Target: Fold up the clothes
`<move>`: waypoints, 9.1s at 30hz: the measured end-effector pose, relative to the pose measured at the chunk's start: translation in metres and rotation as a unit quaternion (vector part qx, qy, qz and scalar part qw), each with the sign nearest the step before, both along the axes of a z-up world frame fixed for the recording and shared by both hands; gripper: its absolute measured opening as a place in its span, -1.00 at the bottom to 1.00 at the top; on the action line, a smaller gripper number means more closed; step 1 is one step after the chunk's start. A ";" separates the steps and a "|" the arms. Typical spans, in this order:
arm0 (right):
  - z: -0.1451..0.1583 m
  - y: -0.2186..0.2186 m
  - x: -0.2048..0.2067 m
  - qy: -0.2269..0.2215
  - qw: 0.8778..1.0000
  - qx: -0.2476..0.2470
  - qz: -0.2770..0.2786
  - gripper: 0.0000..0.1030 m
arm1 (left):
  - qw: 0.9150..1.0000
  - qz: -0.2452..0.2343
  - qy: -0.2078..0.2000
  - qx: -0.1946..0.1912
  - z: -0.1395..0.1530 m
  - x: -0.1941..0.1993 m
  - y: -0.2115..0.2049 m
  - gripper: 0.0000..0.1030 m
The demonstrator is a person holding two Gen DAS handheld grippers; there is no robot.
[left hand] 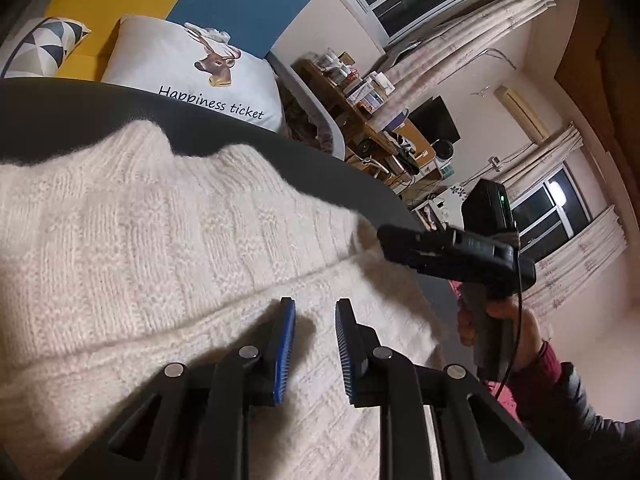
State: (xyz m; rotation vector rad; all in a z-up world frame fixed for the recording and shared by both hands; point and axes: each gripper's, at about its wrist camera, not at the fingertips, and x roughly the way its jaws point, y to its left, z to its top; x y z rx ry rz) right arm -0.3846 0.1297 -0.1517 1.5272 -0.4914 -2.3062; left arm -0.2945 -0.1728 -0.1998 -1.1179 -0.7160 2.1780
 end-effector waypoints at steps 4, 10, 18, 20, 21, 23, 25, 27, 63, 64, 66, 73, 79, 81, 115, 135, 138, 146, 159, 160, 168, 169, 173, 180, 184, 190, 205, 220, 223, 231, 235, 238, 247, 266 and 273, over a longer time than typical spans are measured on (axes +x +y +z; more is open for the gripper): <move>0.020 0.001 0.019 0.019 1.000 -0.001 0.021 0.39 | 1.000 0.002 -0.003 -0.007 0.002 0.000 0.001 -0.61; 0.030 0.046 0.101 -0.005 0.979 -0.202 0.012 0.76 | 1.000 -0.010 -0.002 -0.008 0.021 0.008 0.015 -0.48; -0.013 0.068 0.157 -0.020 0.947 -0.302 -0.112 0.99 | 0.995 -0.064 0.014 -0.076 0.027 -0.002 0.080 -0.46; -0.022 0.067 0.151 -0.018 0.939 -0.315 -0.140 0.99 | 0.994 -0.062 0.002 -0.094 0.015 -0.007 0.087 -0.46; -0.021 0.066 0.148 0.001 0.935 -0.317 -0.158 0.99 | 0.994 -0.060 0.005 -0.087 0.009 -0.006 0.085 -0.49; -0.019 0.065 0.144 0.048 0.926 -0.320 -0.195 0.99 | 0.997 -0.055 0.007 -0.061 0.000 -0.004 0.078 -0.52; -0.015 0.073 0.152 0.100 0.914 -0.309 -0.242 0.99 | 0.998 -0.045 -0.001 -0.033 -0.005 -0.003 0.069 -0.65; -0.022 0.080 0.159 0.109 0.900 -0.316 -0.279 0.99 | 0.999 -0.044 -0.006 -0.023 -0.007 -0.003 0.066 -0.68; 0.022 -0.107 0.136 0.140 0.983 0.088 0.078 0.90 | 0.956 0.252 -0.062 0.139 0.020 0.132 -0.231 -0.36; 0.017 -0.113 0.137 0.136 0.984 0.083 0.079 0.90 | 0.957 0.242 -0.064 0.144 0.019 0.136 -0.234 -0.36; 0.009 -0.121 0.139 0.127 0.986 0.072 0.074 0.90 | 0.961 0.223 -0.066 0.149 0.019 0.137 -0.230 -0.36; -0.001 -0.124 0.146 0.112 0.991 0.060 0.047 0.90 | 0.966 0.160 -0.125 0.160 -0.003 0.105 -0.186 -0.34; -0.005 -0.128 0.147 0.118 0.989 0.071 0.049 0.97 | 0.962 0.156 -0.154 0.160 -0.012 0.090 -0.176 -0.37; -0.005 -0.134 0.146 0.118 0.988 0.086 0.053 0.99 | 0.966 0.146 -0.153 0.152 -0.009 0.082 -0.170 -0.50; 0.015 -0.093 0.077 0.135 0.962 0.238 -0.002 1.00 | 0.982 0.171 -0.027 -0.072 0.034 0.065 -0.125 -0.62; 0.004 0.028 0.000 0.005 0.984 -0.176 -0.017 1.00 | 0.976 0.163 -0.017 -0.146 0.019 0.078 -0.103 -0.68; -0.006 0.018 -0.008 0.028 0.992 -0.122 -0.027 0.99 | 0.976 0.171 -0.028 -0.129 0.018 0.080 -0.108 -0.68; 0.026 0.000 0.037 0.015 0.985 -0.155 0.069 0.99 | 0.977 0.159 0.015 -0.144 0.049 0.106 -0.092 -0.63; -0.001 0.016 0.100 -0.011 0.986 -0.148 0.075 0.70 | 0.972 0.155 0.002 -0.176 0.043 0.111 -0.089 -0.61; 0.004 0.013 0.104 -0.005 0.985 -0.154 0.080 0.71 | 0.973 0.153 0.008 -0.174 0.044 0.111 -0.087 -0.60; -0.015 -0.015 0.118 0.004 0.991 -0.095 0.097 0.69 | 0.972 0.160 -0.016 -0.170 0.030 0.112 -0.096 -0.66; -0.010 -0.022 0.122 0.008 0.993 -0.064 0.099 0.70 | 0.971 0.162 -0.017 -0.172 0.034 0.116 -0.095 -0.62; 0.024 -0.065 0.135 0.088 0.989 0.055 0.105 0.74 | 0.972 0.161 -0.007 -0.173 0.046 0.138 -0.091 -0.61; -0.017 -0.108 0.129 0.065 0.970 0.215 0.090 0.80 | 0.960 0.163 -0.021 -0.226 0.027 0.158 -0.088 -0.62; -0.009 -0.114 0.142 0.087 0.968 0.221 0.080 0.92 | 0.963 0.179 -0.026 -0.201 0.044 0.177 -0.095 -0.58; 0.014 -0.136 0.182 0.136 0.966 0.201 0.091 0.92 | 0.970 0.163 0.010 -0.181 0.062 0.224 -0.081 -0.55; 0.013 -0.166 0.206 0.141 0.966 0.180 0.119 0.97 | 0.980 0.163 0.029 -0.112 0.078 0.175 -0.102 -0.53; 0.004 -0.153 0.092 0.157 0.967 0.166 0.110 1.00 | 0.987 0.138 0.026 -0.074 0.064 0.052 -0.127 -0.51; 0.017 -0.178 0.072 0.175 0.957 0.132 0.190 1.00 | 0.990 0.089 0.014 -0.104 0.056 0.018 -0.108 -0.51; -0.024 -0.203 0.012 0.147 0.945 0.146 0.253 1.00 | 0.969 0.115 -0.011 -0.220 0.025 -0.015 -0.088 -0.66; -0.016 -0.198 0.029 0.158 0.947 0.142 0.241 0.99 | 0.970 0.136 -0.023 -0.199 0.031 -0.010 -0.095 -0.52; -0.003 -0.198 0.054 0.163 0.947 0.146 0.236 1.00 | 0.980 0.154 -0.001 -0.129 0.053 0.019 -0.111 -0.51; -0.021 -0.201 0.129 0.124 0.951 0.198 0.202 1.00 | 0.970 0.191 -0.050 -0.141 0.028 0.110 -0.135 -0.58; -0.019 -0.196 0.279 0.154 0.965 0.136 0.160 1.00 | 0.791 0.569 -0.088 0.209 0.004 0.452 -0.405 -0.23; -0.022 -0.197 0.280 0.163 0.961 0.158 0.158 1.00 | 0.754 0.606 -0.105 0.230 -0.007 0.438 -0.439 -0.21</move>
